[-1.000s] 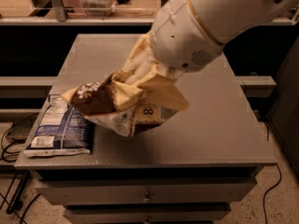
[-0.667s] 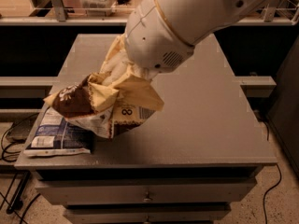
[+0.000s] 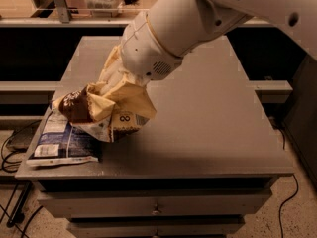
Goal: Move brown chip bag near blue chip bag
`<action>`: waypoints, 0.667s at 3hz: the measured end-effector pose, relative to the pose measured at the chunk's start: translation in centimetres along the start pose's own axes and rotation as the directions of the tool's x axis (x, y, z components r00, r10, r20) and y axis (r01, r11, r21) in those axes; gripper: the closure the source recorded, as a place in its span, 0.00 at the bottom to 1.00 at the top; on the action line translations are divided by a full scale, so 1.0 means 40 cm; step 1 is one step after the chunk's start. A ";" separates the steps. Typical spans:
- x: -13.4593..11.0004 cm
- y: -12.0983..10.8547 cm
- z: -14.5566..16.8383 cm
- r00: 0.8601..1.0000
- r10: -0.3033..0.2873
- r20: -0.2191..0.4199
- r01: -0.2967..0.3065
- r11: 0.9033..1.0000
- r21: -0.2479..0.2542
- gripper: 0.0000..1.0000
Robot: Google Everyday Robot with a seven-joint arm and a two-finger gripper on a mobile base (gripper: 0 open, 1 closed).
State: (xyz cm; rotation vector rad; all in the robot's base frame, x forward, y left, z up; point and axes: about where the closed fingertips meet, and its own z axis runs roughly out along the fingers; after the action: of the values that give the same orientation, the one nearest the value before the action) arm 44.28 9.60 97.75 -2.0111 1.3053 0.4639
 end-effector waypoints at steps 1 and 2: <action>0.030 -0.044 0.010 1.000 0.017 -0.006 -0.016 1.000 0.018 0.12; 0.051 -0.099 -0.018 1.000 0.024 -0.019 -0.023 0.998 0.066 0.00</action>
Offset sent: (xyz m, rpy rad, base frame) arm 0.0768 -0.0198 0.0157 0.0279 -0.0577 -0.1166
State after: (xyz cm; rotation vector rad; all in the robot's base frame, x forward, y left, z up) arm 48.69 8.80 98.39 -1.9526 1.3403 0.4084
